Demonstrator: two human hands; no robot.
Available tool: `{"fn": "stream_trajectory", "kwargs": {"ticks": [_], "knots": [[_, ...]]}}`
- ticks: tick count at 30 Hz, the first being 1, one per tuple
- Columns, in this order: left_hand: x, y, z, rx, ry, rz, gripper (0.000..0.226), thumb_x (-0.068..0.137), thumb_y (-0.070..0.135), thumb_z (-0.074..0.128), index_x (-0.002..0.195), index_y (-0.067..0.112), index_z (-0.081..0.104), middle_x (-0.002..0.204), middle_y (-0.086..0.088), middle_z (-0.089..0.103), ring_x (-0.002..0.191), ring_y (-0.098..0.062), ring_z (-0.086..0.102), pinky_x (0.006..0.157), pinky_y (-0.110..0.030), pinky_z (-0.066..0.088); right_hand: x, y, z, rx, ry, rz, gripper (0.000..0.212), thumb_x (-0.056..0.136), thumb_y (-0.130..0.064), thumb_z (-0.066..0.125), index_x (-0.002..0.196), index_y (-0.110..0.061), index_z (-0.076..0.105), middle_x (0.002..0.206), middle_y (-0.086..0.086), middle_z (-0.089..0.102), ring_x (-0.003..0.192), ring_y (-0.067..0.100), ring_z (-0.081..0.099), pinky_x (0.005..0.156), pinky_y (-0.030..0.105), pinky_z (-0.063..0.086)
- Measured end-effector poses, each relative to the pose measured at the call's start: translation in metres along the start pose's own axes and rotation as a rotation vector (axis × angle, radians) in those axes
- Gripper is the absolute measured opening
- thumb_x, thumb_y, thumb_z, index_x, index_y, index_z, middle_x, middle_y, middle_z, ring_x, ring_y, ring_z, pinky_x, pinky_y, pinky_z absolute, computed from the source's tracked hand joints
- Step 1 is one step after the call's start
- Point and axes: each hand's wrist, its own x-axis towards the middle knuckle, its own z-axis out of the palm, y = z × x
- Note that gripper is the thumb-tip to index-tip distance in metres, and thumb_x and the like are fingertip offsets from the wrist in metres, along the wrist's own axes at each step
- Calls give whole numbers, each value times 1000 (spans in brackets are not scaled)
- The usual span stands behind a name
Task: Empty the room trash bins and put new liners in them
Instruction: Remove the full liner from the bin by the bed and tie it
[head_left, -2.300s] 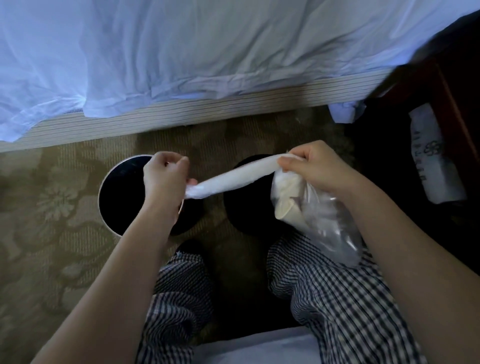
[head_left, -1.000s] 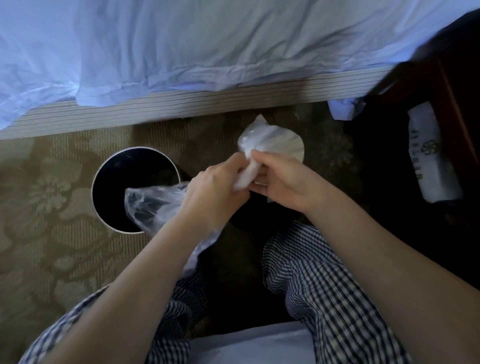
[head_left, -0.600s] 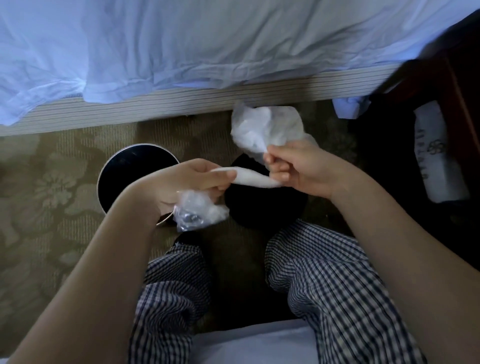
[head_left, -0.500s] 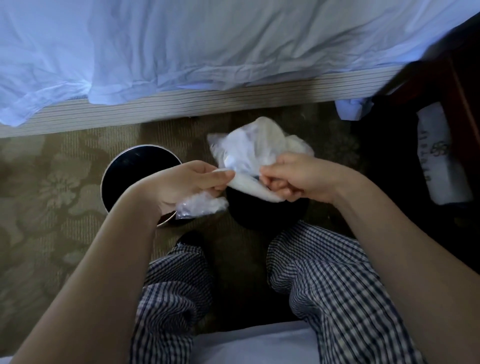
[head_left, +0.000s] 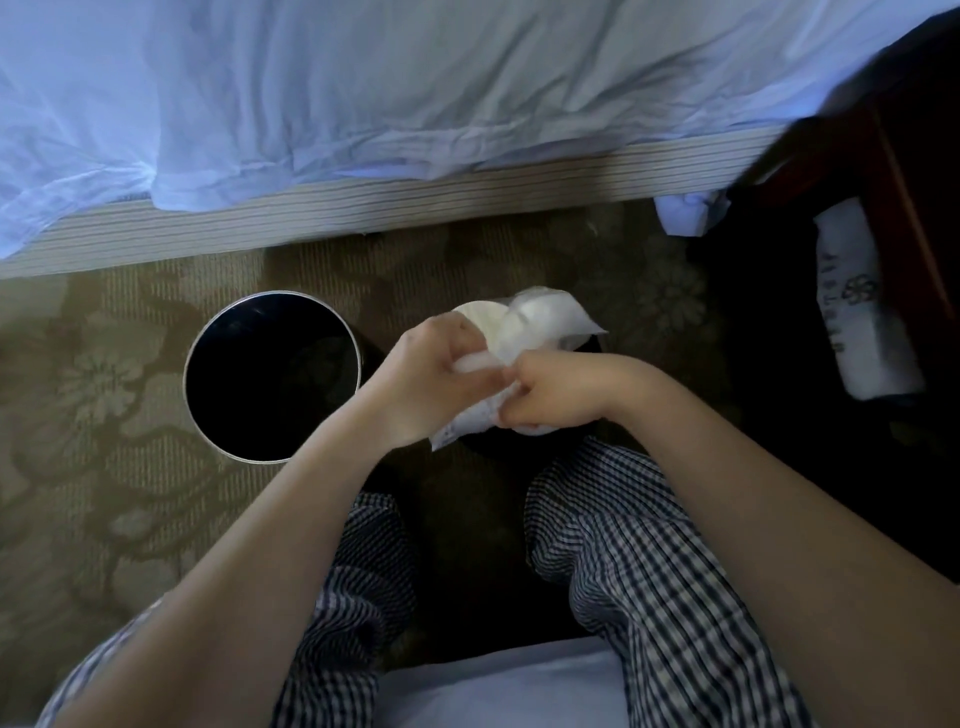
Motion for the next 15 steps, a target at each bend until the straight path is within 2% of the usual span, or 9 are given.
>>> {"fn": "stream_trajectory", "kwargs": {"ticks": [2, 4, 6, 7, 9, 10, 12, 13, 15], "knots": [[-2, 0, 7, -51, 53, 127, 17, 79, 24, 74, 85, 20, 59, 88, 6, 58, 80, -3, 56, 66, -8, 41, 1, 0, 0, 15, -17, -26, 31, 90, -16, 56, 59, -17, 50, 52, -6, 50, 46, 3, 46, 53, 18, 37], [-4, -1, 11, -78, 66, 259, 5, 81, 23, 68, 85, 23, 66, 97, 6, 65, 94, -2, 60, 79, -10, 44, 2, -2, 2, -41, -46, -57, 32, 87, -16, 57, 56, -15, 49, 50, -4, 48, 43, 4, 43, 50, 20, 35], [-8, -1, 12, -82, 82, 293, 12, 86, 21, 61, 87, 16, 72, 91, 6, 69, 89, 2, 63, 77, -11, 47, 0, -4, 4, -75, -58, -77, 33, 88, -17, 57, 56, -16, 48, 52, -4, 48, 45, 5, 43, 49, 19, 35], [-8, -1, 10, -54, 95, 274, 14, 89, 20, 60, 81, 15, 71, 79, 7, 67, 79, 3, 62, 68, -11, 46, -1, -5, 5, -64, -45, -95, 32, 89, -17, 57, 58, -18, 49, 54, -5, 49, 47, 4, 44, 49, 17, 36], [-4, 0, 6, 70, 160, 215, 29, 91, 20, 59, 63, 19, 55, 59, 10, 53, 60, -1, 55, 55, -11, 36, -3, -7, 6, -69, 45, -159, 27, 90, -18, 58, 65, -19, 50, 60, -6, 48, 53, 3, 44, 50, 14, 36], [-2, 1, 5, 139, 187, 156, 33, 90, 20, 59, 60, 18, 48, 56, 9, 47, 57, -4, 51, 53, -14, 34, -3, -8, 7, -116, 101, -187, 24, 91, -20, 58, 68, -17, 50, 62, -7, 48, 55, 4, 44, 51, 15, 36], [4, 0, 2, 231, 200, -25, 33, 89, 24, 59, 61, 12, 48, 58, 4, 48, 57, -9, 48, 52, -21, 34, -4, -13, 7, -216, 186, -230, 19, 89, -22, 59, 73, -17, 51, 66, -7, 49, 59, 5, 45, 58, 24, 41], [7, -4, 2, 276, 190, -120, 31, 89, 24, 58, 61, 11, 51, 61, 1, 51, 59, -13, 50, 51, -23, 36, -5, -15, 7, -234, 212, -261, 20, 87, -20, 59, 69, -18, 51, 66, -6, 50, 60, 6, 46, 60, 29, 42], [8, -12, 3, 353, 133, -253, 28, 88, 18, 52, 61, 11, 53, 64, -3, 53, 62, -19, 53, 50, -26, 36, -7, -19, 9, -283, 260, -326, 32, 83, -16, 60, 57, -23, 41, 64, -8, 47, 58, 6, 43, 59, 29, 39]]}}
